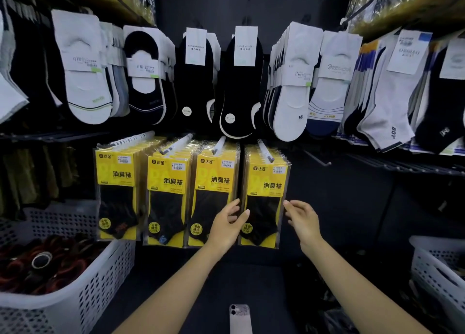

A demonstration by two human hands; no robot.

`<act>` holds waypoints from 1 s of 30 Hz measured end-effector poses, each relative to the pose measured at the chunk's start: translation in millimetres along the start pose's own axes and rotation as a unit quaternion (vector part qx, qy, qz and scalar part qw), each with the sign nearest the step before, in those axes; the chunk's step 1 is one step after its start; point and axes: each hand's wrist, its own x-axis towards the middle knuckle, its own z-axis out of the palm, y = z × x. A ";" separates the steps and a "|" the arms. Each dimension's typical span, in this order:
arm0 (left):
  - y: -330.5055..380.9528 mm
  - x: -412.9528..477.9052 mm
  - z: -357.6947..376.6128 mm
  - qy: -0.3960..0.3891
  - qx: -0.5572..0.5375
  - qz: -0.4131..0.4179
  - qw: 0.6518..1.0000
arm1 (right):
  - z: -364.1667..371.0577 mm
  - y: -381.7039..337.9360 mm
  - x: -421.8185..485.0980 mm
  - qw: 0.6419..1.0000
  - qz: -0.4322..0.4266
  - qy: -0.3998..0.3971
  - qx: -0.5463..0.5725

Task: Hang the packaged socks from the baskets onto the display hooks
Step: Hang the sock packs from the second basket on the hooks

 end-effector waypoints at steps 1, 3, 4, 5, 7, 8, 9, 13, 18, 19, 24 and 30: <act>-3.5 -7.1 -2.4 -0.001 0.005 -0.002 1.000 | -2.5 3.7 -8.4 1.000 -0.007 -0.009 -0.009; -14.6 -26.2 -8.2 -0.005 0.017 -0.007 1.000 | -5.3 16.7 -28.3 0.999 -0.016 -0.041 -0.031; -22.3 -38.2 -11.6 -0.007 0.026 -0.011 1.000 | -5.5 27.2 -39.7 0.997 -0.015 -0.062 -0.043; -31.9 -51.1 -15.1 -0.008 0.036 -0.018 0.999 | -4.7 40.0 -51.8 0.995 -0.007 -0.082 -0.052; -56.0 -80.2 -21.2 -0.009 0.051 -0.050 0.997 | -2.1 72.8 -77.6 0.991 0.026 -0.112 -0.072; -69.9 -96.3 -23.5 -0.011 0.054 -0.072 0.996 | -1.2 92.1 -90.8 0.987 0.049 -0.124 -0.084; -85.2 -112.8 -24.8 -0.014 0.053 -0.097 0.994 | 0.1 112.3 -104.0 0.983 0.074 -0.137 -0.097; -150.7 -188.4 -24.8 0.001 0.040 -0.200 0.979 | -3.3 198.9 -160.0 0.949 0.198 -0.182 -0.162; -226.7 -265.4 -23.8 0.025 0.050 -0.317 0.947 | -34.1 286.1 -225.5 0.894 0.355 -0.190 -0.194; -239.6 -275.1 -24.1 0.010 0.057 -0.337 0.940 | -42.1 300.6 -234.5 0.882 0.376 -0.193 -0.209; -283.3 -307.7 -29.1 -0.077 0.091 -0.452 0.884 | -70.4 343.3 -260.4 0.819 0.450 -0.232 -0.269; -321.3 -330.4 -20.6 -0.176 0.208 -0.507 0.817 | -68.6 364.5 -273.6 0.793 0.485 -0.252 -0.270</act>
